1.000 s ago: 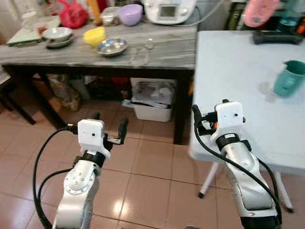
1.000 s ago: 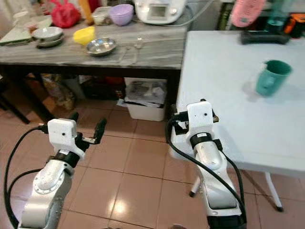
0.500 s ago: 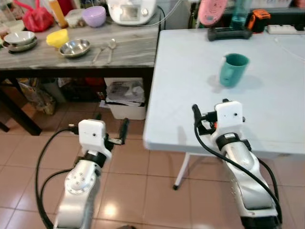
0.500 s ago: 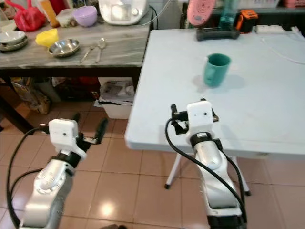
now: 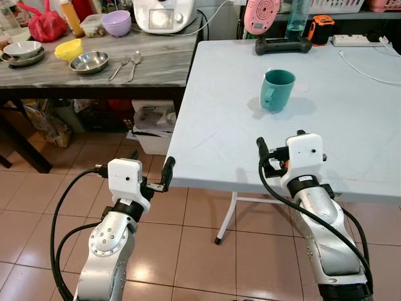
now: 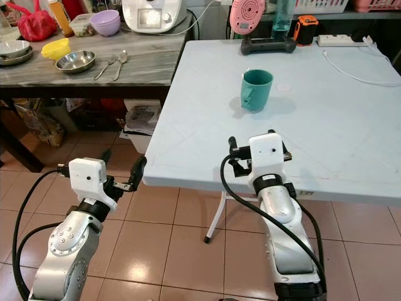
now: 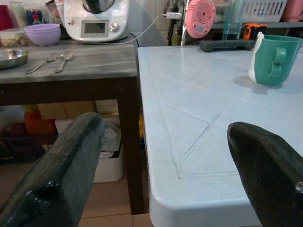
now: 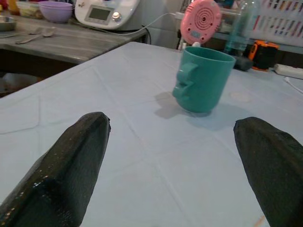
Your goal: Setting the table
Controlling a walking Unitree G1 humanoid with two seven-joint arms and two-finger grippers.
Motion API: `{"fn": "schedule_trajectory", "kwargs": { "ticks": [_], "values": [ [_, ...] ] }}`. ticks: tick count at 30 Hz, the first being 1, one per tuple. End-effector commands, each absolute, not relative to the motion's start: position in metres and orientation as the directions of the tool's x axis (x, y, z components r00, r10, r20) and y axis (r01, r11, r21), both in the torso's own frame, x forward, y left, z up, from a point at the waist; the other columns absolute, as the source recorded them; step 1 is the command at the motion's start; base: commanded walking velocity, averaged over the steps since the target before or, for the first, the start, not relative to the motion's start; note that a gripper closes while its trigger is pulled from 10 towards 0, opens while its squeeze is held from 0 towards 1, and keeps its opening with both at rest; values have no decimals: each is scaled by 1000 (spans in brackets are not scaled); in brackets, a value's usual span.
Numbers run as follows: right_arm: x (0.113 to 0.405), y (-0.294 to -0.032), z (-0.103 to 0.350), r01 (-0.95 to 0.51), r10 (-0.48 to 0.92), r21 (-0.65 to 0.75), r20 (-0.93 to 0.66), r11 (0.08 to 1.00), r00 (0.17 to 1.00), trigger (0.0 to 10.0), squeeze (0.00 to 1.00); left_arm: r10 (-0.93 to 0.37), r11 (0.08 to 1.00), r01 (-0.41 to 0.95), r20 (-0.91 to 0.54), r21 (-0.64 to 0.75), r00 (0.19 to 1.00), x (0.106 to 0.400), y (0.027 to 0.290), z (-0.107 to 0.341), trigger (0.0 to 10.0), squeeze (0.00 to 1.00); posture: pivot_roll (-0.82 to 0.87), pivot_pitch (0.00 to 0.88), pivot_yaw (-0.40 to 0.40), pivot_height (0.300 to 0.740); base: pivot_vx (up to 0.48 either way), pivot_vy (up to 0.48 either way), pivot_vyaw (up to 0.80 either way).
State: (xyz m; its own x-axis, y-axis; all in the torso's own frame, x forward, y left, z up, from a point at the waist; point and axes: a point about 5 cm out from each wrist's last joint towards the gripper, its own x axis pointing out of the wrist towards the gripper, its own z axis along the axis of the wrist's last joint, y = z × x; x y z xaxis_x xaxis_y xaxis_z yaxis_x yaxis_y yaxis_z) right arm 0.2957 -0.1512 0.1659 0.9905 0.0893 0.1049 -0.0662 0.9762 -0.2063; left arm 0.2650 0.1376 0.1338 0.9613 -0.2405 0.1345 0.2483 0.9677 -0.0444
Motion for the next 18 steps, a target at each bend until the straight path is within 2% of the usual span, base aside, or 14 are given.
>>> {"fn": "schedule_trajectory", "kwargs": {
  "ticks": [1, 18],
  "values": [
    [296, -147, 167, -77, 101, -200, 114, 977, 988, 10000, 0, -239, 968, 247, 145, -36, 960, 264, 142, 136, 10000, 0, -123, 111, 90, 740, 0, 0, 0],
    [294, -147, 165, -71, 94, -195, 111, 978, 989, 10000, 0, -270, 959, 280, 151, -48, 951, 263, 140, 136, 10000, 0, -125, 115, 98, 740, 339, 0, 0]
  ]
}}
